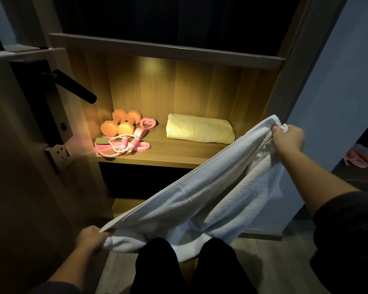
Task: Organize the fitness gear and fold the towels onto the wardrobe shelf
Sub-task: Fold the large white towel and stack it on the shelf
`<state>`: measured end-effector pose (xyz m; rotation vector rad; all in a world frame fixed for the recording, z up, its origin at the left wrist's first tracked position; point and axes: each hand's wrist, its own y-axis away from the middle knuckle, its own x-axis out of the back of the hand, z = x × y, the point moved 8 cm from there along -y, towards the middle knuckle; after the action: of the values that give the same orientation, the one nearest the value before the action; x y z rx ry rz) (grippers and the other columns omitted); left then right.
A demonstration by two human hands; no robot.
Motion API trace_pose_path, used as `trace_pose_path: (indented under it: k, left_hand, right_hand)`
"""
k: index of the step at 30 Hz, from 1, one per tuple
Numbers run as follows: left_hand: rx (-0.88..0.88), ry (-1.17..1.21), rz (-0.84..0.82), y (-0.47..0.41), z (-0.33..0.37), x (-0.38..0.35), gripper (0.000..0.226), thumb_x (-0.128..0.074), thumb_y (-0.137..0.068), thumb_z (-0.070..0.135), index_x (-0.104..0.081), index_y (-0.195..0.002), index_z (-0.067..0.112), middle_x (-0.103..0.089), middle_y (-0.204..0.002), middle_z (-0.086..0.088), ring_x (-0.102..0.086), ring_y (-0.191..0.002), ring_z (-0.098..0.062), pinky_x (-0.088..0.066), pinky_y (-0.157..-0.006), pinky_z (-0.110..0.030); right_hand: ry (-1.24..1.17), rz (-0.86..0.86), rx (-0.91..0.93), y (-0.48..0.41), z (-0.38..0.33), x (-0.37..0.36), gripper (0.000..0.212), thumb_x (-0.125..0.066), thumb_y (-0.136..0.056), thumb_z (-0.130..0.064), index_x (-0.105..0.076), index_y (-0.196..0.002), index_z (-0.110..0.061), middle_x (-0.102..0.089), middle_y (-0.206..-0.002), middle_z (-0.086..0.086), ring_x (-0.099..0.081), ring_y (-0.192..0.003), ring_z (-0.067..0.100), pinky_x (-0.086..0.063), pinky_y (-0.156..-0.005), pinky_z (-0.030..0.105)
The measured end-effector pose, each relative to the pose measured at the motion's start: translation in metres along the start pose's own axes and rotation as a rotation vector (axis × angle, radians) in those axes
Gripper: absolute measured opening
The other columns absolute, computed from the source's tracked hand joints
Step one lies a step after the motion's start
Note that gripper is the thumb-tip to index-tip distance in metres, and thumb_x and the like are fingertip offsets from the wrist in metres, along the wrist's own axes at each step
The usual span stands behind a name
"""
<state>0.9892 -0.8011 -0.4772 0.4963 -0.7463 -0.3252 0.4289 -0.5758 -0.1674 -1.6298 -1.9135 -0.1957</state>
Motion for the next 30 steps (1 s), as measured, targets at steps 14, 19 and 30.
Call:
trace_pose_path:
  k: [14,19,30]
  left_hand:
    - [0.28,0.429,0.177,-0.018,-0.009,0.006,0.036,-0.066,-0.087,0.001,-0.053,-0.116,-0.017,-0.061,-0.101,-0.024,-0.062,-0.08,-0.035,-0.056,-0.074,-0.043]
    - [0.337,0.343,0.075,-0.02,-0.011,0.009,0.027,-0.073,-0.082,0.005,-0.061,-0.095,-0.015,-0.069,-0.08,-0.026,-0.068,-0.069,-0.034,-0.056,-0.066,-0.039]
    - [0.368,0.496,0.115,-0.031,-0.018,0.033,0.016,-0.055,-0.095,0.0,-0.053,-0.081,-0.007,-0.054,-0.068,-0.018,-0.053,-0.054,-0.022,-0.047,-0.04,-0.026]
  right_hand:
    - [-0.019,-0.019,0.008,0.006,0.002,-0.004,0.025,-0.056,-0.095,-0.035,-0.063,-0.088,-0.012,-0.062,-0.087,0.008,-0.058,-0.081,0.029,-0.041,-0.069,0.033]
    - [-0.003,-0.002,-0.001,0.001,0.007,0.004,0.029,-0.055,-0.095,-0.036,-0.067,-0.098,-0.01,-0.064,-0.092,0.009,-0.058,-0.082,0.028,-0.042,-0.071,0.033]
    - [0.003,0.006,-0.032,0.002,0.018,0.009,0.026,-0.056,-0.094,-0.037,-0.065,-0.093,-0.013,-0.066,-0.096,0.012,-0.058,-0.083,0.031,-0.044,-0.074,0.035]
